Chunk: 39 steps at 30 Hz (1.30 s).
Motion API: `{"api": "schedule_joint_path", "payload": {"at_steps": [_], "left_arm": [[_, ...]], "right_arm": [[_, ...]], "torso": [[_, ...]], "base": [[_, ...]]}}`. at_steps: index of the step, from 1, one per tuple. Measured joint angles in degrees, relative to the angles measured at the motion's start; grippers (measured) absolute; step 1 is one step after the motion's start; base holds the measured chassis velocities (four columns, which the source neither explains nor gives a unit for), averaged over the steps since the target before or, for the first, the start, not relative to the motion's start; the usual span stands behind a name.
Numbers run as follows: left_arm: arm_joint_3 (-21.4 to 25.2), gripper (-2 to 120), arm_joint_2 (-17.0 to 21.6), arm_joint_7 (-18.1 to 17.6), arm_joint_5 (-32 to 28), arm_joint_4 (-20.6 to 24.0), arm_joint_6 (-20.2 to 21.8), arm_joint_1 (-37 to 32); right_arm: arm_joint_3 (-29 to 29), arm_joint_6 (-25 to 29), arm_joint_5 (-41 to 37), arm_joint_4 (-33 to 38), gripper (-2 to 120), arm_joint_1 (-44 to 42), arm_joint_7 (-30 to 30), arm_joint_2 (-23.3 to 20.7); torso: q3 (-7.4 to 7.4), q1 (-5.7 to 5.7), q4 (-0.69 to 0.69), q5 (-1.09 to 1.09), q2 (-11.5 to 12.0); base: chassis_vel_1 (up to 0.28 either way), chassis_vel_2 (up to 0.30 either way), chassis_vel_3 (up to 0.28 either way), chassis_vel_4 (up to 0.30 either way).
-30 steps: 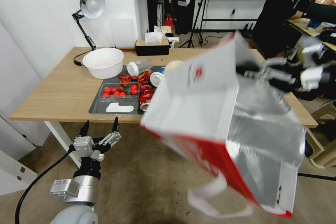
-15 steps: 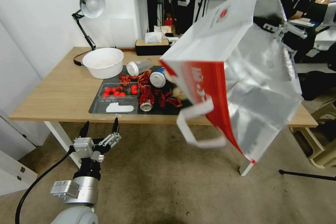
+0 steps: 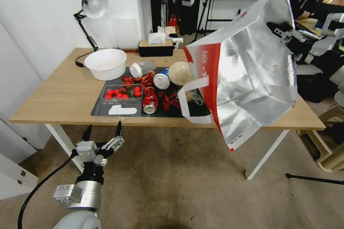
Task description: Pick up the food delivery bag from the floor and place it on the table.
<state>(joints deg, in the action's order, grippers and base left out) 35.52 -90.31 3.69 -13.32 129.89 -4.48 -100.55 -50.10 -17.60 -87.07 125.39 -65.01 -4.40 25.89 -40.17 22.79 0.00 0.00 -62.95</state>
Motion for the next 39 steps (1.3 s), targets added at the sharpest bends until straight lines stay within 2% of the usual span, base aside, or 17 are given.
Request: {"api": "schedule_joint_path", "payload": {"at_steps": [8, 19, 29, 39], "left_arm": [[-0.32, 100, -0.15, 0.1, 0.35, -0.55, 0.08, 0.37], [-0.37, 100, -0.11, 0.19, 0.37, -0.62, 0.03, 0.39], [-0.44, 100, -0.09, 0.32, 0.46, -0.58, -0.17, 0.25], [-0.58, 100, -0.19, 0.41, 0.71, -0.47, -0.3, 0.05]], "right_arm": [[-5.07, -2.25, -1.76, -1.35, 0, -3.0, -0.79, 1.15], [-5.76, -5.21, -0.12, -2.01, 0, -5.88, -4.79, 3.62], [-4.95, -5.49, 1.78, -5.16, 0, -6.4, -5.7, 4.16], [-0.07, -4.63, 4.85, -9.69, 0, -2.83, -4.49, 3.87]], "torso": [[0.01, -0.01, 0.01, -0.01, 0.01], [0.01, -0.01, 0.01, 0.0, 0.02], [0.01, -0.01, 0.0, 0.0, 0.02], [0.02, -0.01, 0.0, 0.0, 0.03]], "base": [[0.0, 0.0, 0.0, 0.0], [0.0, 0.0, 0.0, 0.0], [0.0, 0.0, 0.0, 0.0], [0.0, 0.0, 0.0, 0.0]]}}
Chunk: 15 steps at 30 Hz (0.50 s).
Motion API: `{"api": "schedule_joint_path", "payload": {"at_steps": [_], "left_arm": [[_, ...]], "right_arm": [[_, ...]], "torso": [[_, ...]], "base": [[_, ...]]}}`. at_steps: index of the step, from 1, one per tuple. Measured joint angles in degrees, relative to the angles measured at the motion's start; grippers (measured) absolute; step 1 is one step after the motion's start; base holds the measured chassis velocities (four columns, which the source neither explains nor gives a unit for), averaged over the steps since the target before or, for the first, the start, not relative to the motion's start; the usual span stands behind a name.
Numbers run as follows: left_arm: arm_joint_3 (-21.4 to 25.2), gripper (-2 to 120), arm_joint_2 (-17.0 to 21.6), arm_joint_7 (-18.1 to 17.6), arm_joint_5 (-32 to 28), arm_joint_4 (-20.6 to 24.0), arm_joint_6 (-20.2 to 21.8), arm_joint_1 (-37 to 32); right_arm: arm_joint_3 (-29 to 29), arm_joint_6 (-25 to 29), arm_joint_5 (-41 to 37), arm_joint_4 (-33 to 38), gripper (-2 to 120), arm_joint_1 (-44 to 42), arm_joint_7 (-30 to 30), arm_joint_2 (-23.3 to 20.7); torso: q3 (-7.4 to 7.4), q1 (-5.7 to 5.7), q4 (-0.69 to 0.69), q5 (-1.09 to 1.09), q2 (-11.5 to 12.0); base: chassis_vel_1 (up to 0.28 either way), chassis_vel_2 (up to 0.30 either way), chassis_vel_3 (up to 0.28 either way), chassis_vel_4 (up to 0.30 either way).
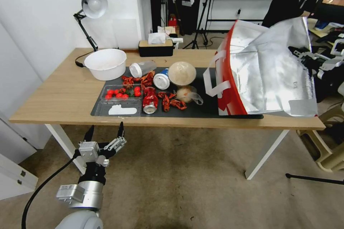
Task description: Pick up the food delivery bag from the floor and place it on the table.
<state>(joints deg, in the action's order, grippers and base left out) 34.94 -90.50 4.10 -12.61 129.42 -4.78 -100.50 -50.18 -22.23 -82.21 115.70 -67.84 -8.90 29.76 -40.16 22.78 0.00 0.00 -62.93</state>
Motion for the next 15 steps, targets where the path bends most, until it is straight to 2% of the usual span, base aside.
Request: {"api": "schedule_joint_path", "payload": {"at_steps": [1, 6, 15], "left_arm": [[-0.03, 100, -0.07, 0.05, 0.1, 0.01, -0.02, -0.05], [-0.04, 100, -0.21, 0.19, 0.19, 0.02, -0.18, -0.18], [-0.19, 100, -0.42, 0.48, 0.35, -0.25, -0.51, -0.13]], "right_arm": [[2.16, 0.35, 0.54, -1.17, 0, 1.97, 0.02, -0.16], [3.99, 0.38, 1.19, -2.38, 0, 3.84, -0.4, -0.08], [4.54, 0.2, 2.34, -3.54, 0, 4.15, -1.72, 0.16]], "torso": [[0.0, 0.0, 0.0, 0.0, 0.0], [0.0, 0.0, 0.0, 0.0, 0.0], [0.0, 0.0, 0.01, 0.0, 0.0]], "base": [[0.0, 0.0, 0.0, 0.0], [0.0, 0.0, 0.0, 0.0], [0.0, 0.0, 0.0, 0.0]]}}
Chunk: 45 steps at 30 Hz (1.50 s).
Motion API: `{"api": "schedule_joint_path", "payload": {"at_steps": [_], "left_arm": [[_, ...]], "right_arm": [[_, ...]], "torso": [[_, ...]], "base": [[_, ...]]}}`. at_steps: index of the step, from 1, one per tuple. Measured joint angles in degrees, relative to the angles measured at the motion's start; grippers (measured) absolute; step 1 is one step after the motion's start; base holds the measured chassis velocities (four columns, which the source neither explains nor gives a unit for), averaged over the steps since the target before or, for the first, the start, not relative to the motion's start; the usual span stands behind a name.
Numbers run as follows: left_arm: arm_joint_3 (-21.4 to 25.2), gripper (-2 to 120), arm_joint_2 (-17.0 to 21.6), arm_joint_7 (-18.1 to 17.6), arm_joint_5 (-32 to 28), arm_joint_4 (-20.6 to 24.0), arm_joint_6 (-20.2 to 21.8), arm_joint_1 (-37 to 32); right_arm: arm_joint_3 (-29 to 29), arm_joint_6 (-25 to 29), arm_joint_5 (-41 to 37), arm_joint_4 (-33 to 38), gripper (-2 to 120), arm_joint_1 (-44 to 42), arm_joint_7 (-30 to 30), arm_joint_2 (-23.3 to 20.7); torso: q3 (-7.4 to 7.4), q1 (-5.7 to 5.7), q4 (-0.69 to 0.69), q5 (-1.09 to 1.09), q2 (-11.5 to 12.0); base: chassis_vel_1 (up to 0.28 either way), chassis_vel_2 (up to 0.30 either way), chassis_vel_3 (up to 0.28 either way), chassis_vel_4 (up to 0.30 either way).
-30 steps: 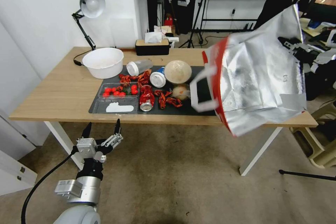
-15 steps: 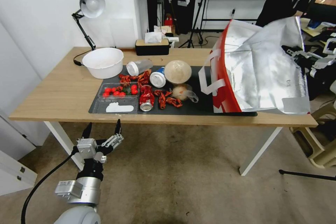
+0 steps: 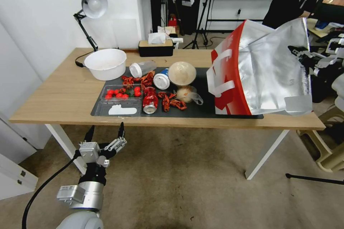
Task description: Pick up the food delivery bag from the floor and place it on the table.
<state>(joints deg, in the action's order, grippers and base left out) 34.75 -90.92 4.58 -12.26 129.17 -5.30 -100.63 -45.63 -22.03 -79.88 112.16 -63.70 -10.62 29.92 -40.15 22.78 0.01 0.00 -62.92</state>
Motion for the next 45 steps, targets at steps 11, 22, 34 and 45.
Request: {"api": "schedule_joint_path", "payload": {"at_steps": [11, 22, 34, 45], "left_arm": [[-0.23, 100, -0.02, 0.68, 0.06, -0.28, -0.56, -0.02], [-0.37, 100, -0.13, 1.33, 0.06, -0.59, -1.21, -0.09], [-0.88, 100, -0.37, 2.22, 0.2, -0.91, -1.92, -0.26], [-0.9, 100, -0.41, 2.36, 0.2, -0.91, -1.99, -0.23]], "right_arm": [[0.91, 0.12, 0.89, -1.88, 0, 1.33, -1.07, -0.16], [1.52, 0.36, 2.81, -2.5, 19, 2.39, -1.38, -0.89], [1.52, 5.83, 12.27, -2.35, 62, 2.11, 0.42, -1.39], [-0.06, 19.14, 12.62, 2.57, 97, -3.95, 11.24, 1.31]], "torso": [[0.0, 0.0, 0.0, 0.0, 0.0], [0.0, 0.0, 0.0, 0.0, 0.0], [0.0, 0.0, 0.0, 0.01, 0.0], [0.0, 0.0, 0.0, 0.0, 0.0]], "base": [[0.0, 0.0, 0.0, 0.0], [0.0, 0.0, 0.0, 0.0], [0.0, 0.0, 0.0, 0.0], [0.0, 0.0, 0.0, 0.0]]}}
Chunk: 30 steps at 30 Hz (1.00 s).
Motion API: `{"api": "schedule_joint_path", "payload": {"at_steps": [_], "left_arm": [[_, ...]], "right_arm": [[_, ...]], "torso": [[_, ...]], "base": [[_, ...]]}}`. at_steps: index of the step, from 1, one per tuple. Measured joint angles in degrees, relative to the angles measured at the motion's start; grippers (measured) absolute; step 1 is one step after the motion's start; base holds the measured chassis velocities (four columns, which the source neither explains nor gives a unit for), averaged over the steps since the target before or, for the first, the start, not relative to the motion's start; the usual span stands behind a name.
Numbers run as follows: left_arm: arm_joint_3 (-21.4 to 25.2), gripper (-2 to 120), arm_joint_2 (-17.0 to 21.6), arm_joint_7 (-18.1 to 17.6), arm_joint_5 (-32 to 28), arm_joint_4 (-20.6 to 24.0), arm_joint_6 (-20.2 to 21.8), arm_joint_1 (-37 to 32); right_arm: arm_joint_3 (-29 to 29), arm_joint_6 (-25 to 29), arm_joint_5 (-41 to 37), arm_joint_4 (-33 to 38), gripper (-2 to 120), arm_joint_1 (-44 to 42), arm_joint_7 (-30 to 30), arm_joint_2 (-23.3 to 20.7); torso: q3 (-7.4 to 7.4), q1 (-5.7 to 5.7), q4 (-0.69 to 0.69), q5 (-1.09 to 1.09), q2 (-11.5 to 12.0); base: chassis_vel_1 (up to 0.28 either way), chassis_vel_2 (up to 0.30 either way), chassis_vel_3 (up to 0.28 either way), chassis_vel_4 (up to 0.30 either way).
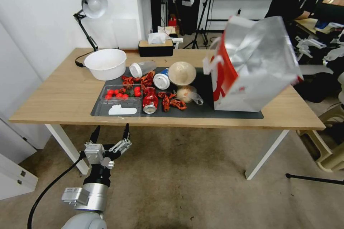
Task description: Pick up the food delivery bag from the floor and place it on the table.
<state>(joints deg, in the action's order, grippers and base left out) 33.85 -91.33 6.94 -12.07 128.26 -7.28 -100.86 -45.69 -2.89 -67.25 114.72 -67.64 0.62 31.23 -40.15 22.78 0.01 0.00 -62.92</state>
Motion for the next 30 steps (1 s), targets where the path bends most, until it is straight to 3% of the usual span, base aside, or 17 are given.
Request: {"api": "schedule_joint_path", "payload": {"at_steps": [6, 10, 13, 19, 24, 26, 30], "left_arm": [[0.36, 100, 0.11, -0.02, -0.09, 0.37, -0.01, -0.22], [0.54, 100, 0.12, -0.06, -0.16, 0.48, -0.05, -0.31], [0.8, 100, 0.17, -0.13, -0.29, 0.57, -0.15, -0.44], [0.87, 100, 0.13, -0.23, -0.33, 0.57, -0.17, -0.45], [0.87, 100, 0.02, -0.29, -0.33, 0.55, -0.21, -0.42], [0.87, 100, -0.02, -0.35, -0.32, 0.42, -0.32, -0.44], [0.87, 100, -0.01, -0.48, -0.32, 0.23, -0.36, -0.45]], "right_arm": [[0.11, 7.25, 0.37, 2.68, 100, -4.36, 11.94, 3.64], [0.4, 8.7, 1.05, 3.35, 100, -5.81, 16.33, 4.81], [0.49, 10.76, 2.5, 4.34, 100, -9.2, 23.17, 6.37], [0.24, 13.29, 8.31, 4.82, 100, -14.25, 27.82, 8.31], [0.06, 14.3, 15.81, 5.71, 100, -18.58, 25.95, 10.57], [0.3, 14.84, 24.37, 7.41, 100, -23.63, 20.16, 14.35], [1.05, 14.28, 30.95, 9.0, 100, -27.55, 13.09, 18.54]], "torso": [[0.0, 0.0, -0.01, 0.0, 0.0], [0.0, 0.0, -0.01, 0.0, 0.0], [0.0, 0.0, -0.01, -0.01, 0.0], [0.0, 0.0, -0.01, 0.0, 0.0], [0.0, 0.0, -0.01, 0.01, 0.0], [0.01, -0.01, -0.01, 0.0, 0.0], [0.01, 0.0, 0.0, 0.0, 0.0]], "base": [[0.0, 0.0, 0.0, 0.0], [0.0, 0.0, 0.0, 0.0], [0.0, 0.0, 0.0, 0.0], [0.0, 0.0, 0.0, 0.0], [0.0, 0.0, 0.0, 0.0], [0.0, 0.0, 0.0, 0.0], [0.0, 0.0, 0.0, 0.0]]}}
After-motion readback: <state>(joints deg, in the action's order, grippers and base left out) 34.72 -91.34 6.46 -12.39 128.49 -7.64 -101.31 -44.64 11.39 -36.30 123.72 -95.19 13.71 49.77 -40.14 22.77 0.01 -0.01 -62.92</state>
